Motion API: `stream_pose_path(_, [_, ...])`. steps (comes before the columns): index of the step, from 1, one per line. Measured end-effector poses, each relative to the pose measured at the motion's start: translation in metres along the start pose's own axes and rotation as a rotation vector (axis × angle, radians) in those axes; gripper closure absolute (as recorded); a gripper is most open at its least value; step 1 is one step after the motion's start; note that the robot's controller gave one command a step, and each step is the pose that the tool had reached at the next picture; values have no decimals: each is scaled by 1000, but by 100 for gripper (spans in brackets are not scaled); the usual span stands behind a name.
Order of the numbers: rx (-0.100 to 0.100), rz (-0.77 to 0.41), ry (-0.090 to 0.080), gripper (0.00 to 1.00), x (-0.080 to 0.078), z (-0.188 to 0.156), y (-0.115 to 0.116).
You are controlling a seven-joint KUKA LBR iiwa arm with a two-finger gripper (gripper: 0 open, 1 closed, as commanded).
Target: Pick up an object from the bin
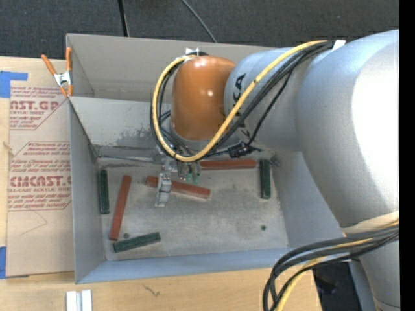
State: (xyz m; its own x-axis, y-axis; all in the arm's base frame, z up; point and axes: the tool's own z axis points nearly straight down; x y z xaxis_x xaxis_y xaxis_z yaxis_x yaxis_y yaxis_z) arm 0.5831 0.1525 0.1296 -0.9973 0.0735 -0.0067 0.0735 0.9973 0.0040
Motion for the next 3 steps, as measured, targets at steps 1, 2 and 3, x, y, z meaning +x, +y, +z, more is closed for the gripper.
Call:
stream_pose_path(1, [2,85,4,0,3,57,3])
stream_pose_path(2, [3,125,6,100,-6,59,-17])
stream_pose_path(3, [3,126,6,100,-6,59,-17])
